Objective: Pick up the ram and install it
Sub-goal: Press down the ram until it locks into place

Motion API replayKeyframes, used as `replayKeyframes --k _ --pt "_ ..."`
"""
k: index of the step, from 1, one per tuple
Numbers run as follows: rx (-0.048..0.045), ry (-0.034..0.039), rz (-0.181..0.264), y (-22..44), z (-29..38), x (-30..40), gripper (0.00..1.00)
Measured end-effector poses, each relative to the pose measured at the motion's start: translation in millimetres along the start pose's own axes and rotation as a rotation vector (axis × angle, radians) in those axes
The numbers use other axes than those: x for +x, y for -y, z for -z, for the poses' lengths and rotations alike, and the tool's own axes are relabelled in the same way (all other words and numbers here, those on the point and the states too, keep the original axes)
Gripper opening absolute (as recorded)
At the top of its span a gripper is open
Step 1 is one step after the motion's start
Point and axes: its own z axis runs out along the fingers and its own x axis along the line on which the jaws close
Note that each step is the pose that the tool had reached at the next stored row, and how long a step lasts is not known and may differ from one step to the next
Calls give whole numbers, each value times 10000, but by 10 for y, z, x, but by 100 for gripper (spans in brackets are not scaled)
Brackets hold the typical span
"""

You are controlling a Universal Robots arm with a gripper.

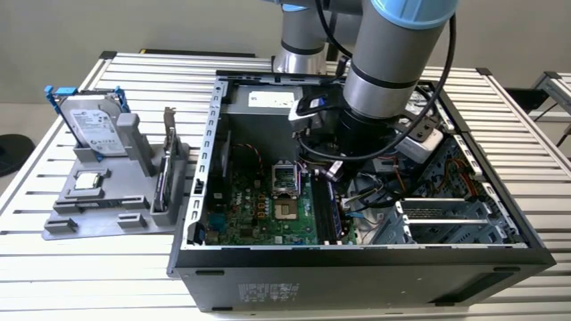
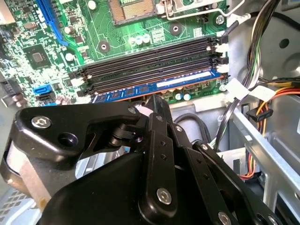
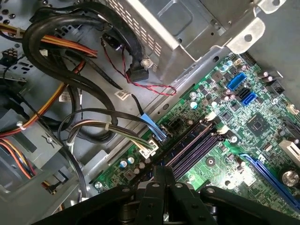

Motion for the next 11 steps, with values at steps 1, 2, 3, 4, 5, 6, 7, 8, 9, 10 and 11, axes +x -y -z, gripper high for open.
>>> replayKeyframes --k 1,2,3,4,5,6,7,8,9,10,11 --pt "-1 -1 59 0 0 0 0" --pt "-3 -1 116 0 0 0 0" --pt "-4 -1 173 0 1 -1 0" --pt "-5 -2 227 0 1 -1 0" --pt "-6 -3 280 0 1 -1 0" --pt "-7 -4 332 0 1 -1 0" --pt "-7 -5 384 0 1 0 0" --pt "-8 -6 439 0 1 0 0" --pt "-8 -8 488 0 0 0 0" --pt "-8 -10 535 0 0 0 0" --pt "-7 -12 580 0 0 0 0"
